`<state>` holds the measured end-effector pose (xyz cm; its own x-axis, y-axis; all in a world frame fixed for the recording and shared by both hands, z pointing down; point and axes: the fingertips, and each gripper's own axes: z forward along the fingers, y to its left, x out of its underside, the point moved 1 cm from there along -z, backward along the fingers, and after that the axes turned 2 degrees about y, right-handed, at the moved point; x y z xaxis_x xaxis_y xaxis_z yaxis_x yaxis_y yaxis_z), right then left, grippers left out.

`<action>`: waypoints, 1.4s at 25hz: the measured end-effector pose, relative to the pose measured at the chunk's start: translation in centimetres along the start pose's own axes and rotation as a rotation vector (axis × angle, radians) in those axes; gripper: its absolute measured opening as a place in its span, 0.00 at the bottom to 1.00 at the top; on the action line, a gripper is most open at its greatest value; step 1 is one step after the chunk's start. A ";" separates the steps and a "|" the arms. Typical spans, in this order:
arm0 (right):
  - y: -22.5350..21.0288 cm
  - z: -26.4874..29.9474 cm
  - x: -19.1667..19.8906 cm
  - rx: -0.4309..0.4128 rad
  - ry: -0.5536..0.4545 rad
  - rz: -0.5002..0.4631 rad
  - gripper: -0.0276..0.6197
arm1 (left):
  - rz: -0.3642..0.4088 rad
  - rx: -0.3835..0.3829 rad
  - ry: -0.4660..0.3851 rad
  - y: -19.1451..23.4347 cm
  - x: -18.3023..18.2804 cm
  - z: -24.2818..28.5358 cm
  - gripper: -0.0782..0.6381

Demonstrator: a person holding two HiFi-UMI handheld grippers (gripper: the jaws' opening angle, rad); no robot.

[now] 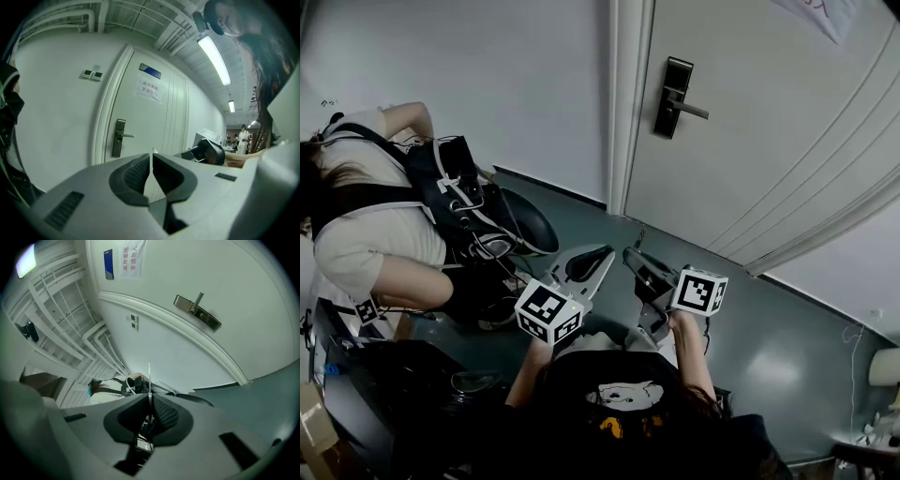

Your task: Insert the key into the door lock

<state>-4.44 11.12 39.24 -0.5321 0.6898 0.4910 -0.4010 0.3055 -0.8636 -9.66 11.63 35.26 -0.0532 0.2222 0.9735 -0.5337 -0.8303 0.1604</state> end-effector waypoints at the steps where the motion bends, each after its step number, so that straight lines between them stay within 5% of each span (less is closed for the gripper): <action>1: 0.1 0.4 0.2 0.004 0.002 0.003 0.08 | -0.003 0.001 0.000 0.3 0.0 -0.3 0.14; 13: 0.7 3.9 1.6 0.038 0.029 -0.005 0.08 | -0.021 0.023 -0.015 2.9 0.5 -2.5 0.14; 22: 2.0 5.7 0.9 -0.004 0.068 -0.017 0.08 | -0.026 -0.029 -0.025 3.9 -0.3 -3.8 0.14; 35: -4.1 7.2 -5.2 0.000 0.079 0.022 0.08 | -0.054 -0.087 -0.003 9.2 -0.4 3.7 0.14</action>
<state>-5.41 1.55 41.10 -0.4797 0.7461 0.4617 -0.3902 0.2899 -0.8739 -11.41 1.99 36.98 -0.0204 0.2639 0.9643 -0.6070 -0.7697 0.1977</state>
